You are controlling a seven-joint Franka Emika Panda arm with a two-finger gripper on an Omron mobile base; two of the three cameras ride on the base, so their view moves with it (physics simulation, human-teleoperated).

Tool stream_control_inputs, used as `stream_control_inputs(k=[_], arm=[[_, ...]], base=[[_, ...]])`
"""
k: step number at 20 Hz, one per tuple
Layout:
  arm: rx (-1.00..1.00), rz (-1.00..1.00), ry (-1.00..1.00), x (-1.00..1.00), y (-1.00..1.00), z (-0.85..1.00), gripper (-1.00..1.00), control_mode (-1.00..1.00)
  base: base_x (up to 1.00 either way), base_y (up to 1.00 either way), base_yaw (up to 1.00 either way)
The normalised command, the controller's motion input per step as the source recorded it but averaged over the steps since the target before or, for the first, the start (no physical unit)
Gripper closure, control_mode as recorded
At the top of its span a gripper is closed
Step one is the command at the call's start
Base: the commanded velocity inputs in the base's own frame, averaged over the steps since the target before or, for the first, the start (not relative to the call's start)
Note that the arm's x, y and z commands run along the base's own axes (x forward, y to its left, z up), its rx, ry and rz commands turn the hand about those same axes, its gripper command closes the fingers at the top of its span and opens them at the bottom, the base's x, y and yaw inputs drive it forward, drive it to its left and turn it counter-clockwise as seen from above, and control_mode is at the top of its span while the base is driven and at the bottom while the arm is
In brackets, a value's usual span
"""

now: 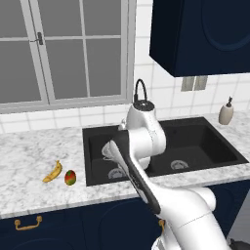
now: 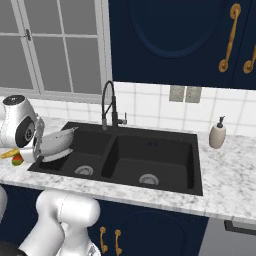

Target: Put the colander in the sink, put the mango, banana in the colander, and turn on the sink faucet and pour water over the colander.

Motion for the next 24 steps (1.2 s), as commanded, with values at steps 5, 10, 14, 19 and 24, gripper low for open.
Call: stream_control_inputs(k=[5,10,14,19,24], arm=[[0.00,-0.19,0.19,0.53,0.58,0.00,1.00,-1.00],[0.00,-0.22,0.19,0.66,0.46,0.00,1.00,-1.00],[0.00,-0.36,0.00,0.54,0.32,-0.05,1.00,-1.00],[0.00,-0.36,0.00,0.49,0.02,-0.17,1.00,-1.00],[0.00,-0.25,0.00,0.47,0.00,-0.24,1.00,-1.00]], base=[[0.00,0.00,0.00],[0.00,0.00,0.00],[0.00,0.00,0.00],[0.00,0.00,0.00],[0.00,0.00,0.00]])
